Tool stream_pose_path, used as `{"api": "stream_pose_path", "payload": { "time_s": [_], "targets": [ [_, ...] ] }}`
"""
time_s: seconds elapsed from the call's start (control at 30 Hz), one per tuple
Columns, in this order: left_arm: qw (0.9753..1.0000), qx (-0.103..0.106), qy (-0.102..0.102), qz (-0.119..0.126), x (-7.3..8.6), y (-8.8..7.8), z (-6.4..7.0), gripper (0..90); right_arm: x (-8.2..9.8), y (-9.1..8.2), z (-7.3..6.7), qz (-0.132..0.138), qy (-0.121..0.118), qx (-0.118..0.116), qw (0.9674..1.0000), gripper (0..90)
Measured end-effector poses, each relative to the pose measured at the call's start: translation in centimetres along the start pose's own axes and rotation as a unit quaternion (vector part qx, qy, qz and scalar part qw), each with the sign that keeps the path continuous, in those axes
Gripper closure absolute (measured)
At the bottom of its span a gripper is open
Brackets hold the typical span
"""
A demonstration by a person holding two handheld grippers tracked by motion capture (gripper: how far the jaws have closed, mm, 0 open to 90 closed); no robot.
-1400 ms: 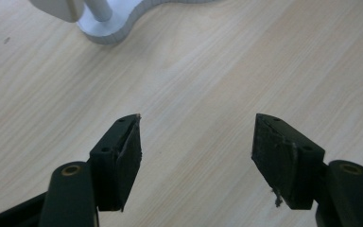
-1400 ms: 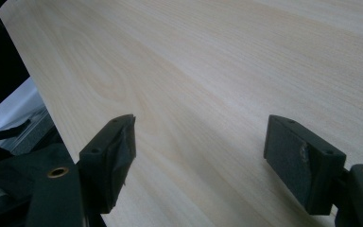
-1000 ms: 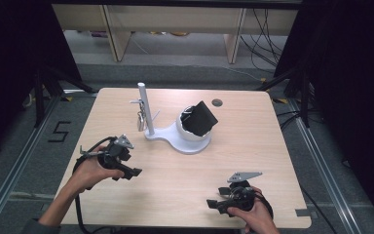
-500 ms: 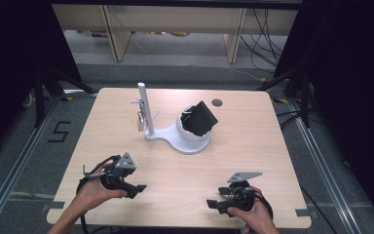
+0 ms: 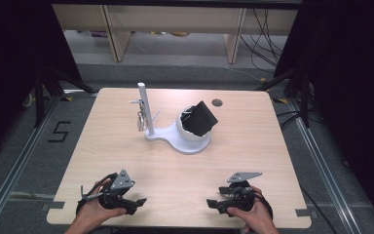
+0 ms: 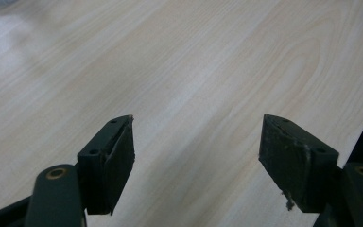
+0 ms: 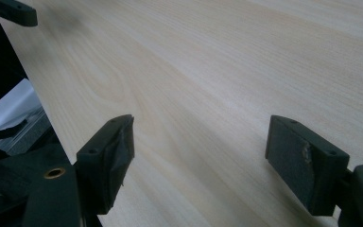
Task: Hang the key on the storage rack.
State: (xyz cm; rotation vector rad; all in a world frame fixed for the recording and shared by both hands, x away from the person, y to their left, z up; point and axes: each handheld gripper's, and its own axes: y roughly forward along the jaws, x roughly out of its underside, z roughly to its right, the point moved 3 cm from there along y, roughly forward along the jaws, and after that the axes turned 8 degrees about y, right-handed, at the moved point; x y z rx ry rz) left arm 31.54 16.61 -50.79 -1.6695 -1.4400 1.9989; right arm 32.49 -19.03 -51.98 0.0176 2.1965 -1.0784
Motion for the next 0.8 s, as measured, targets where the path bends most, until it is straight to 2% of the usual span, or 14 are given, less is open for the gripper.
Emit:
{"api": "stream_pose_path", "payload": {
  "time_s": [0.03, 0.07, 0.1, 0.17, 0.23, 0.27, 0.4, 0.47, 0.5, 0.8],
  "targets": [
    [1.0, -0.003, -0.003, 0.003, 0.3, 0.1, 0.2, 27.2, 0.0, 0.0, 0.0, 0.0, 0.0, 0.0, 1.0, 25.5],
    [0.9999, -0.014, 0.004, 0.0, 0.5, 0.1, 0.3, 27.2, 0.0, 0.0, 0.0, 0.001, -0.001, 0.0, 1.0, 25.4],
    [0.9998, -0.022, 0.001, 0.001, 0.8, 0.1, 0.4, 27.2, 0.0, 0.0, 0.0, 0.002, -0.002, 0.0, 1.0, 25.3],
    [0.9998, -0.018, -0.011, 0.003, 1.1, 0.3, 0.8, 27.2, 0.0, 0.0, 0.0, -0.001, -0.003, -0.003, 1.0, 24.7],
    [0.9998, -0.015, -0.011, 0.005, 1.3, 0.3, 1.0, 27.1, -0.1, -0.1, 0.0, 0.001, -0.005, -0.001, 1.0, 24.0],
    [0.9997, -0.014, -0.017, 0.008, 1.3, 0.3, 1.2, 27.0, -0.1, 0.0, 0.0, 0.002, -0.005, -0.008, 1.0, 24.0],
    [0.9999, -0.013, -0.007, -0.001, 1.5, 0.1, 1.2, 25.5, -0.1, 0.0, 0.0, 0.003, -0.006, -0.009, 0.9999, 23.3],
    [0.9999, -0.012, -0.011, 0.0, 1.6, 0.2, 1.2, 25.4, -0.1, 0.0, 0.0, 0.002, -0.005, 0.002, 1.0, 23.2],
    [0.9998, -0.006, -0.016, 0.002, 1.7, 0.3, 1.4, 25.2, -0.1, 0.0, 0.0, 0.002, -0.007, -0.008, 0.9999, 23.1],
    [0.9998, -0.012, -0.016, -0.004, 1.8, 0.4, 1.2, 25.2, -0.1, 0.1, 0.0, 0.002, -0.007, -0.007, 1.0, 22.9]
  ]
}}
